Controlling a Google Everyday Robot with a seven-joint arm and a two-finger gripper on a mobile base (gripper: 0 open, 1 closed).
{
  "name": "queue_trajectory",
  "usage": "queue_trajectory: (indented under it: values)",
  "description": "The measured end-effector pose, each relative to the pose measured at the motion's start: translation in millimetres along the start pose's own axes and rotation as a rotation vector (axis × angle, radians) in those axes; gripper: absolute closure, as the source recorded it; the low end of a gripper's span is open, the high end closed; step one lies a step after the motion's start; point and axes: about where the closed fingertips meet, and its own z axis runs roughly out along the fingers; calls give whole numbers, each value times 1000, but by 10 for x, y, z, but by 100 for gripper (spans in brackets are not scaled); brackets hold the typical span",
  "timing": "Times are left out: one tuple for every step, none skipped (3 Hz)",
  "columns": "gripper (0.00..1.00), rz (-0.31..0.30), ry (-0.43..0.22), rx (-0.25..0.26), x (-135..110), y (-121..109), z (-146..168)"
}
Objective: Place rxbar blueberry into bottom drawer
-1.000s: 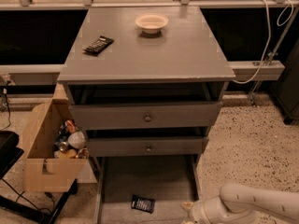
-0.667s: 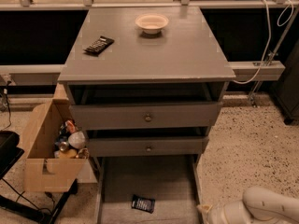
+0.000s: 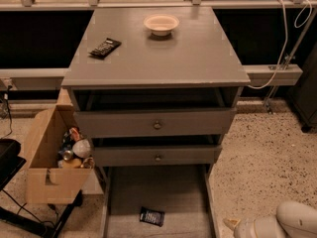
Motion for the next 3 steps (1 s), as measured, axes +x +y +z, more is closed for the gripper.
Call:
queue_trajectory:
  values:
    - [0, -21, 69, 82, -106, 29, -30]
    - [0, -72, 222, 183, -134, 140, -173]
    - [0, -150, 393, 287, -236, 292, -504]
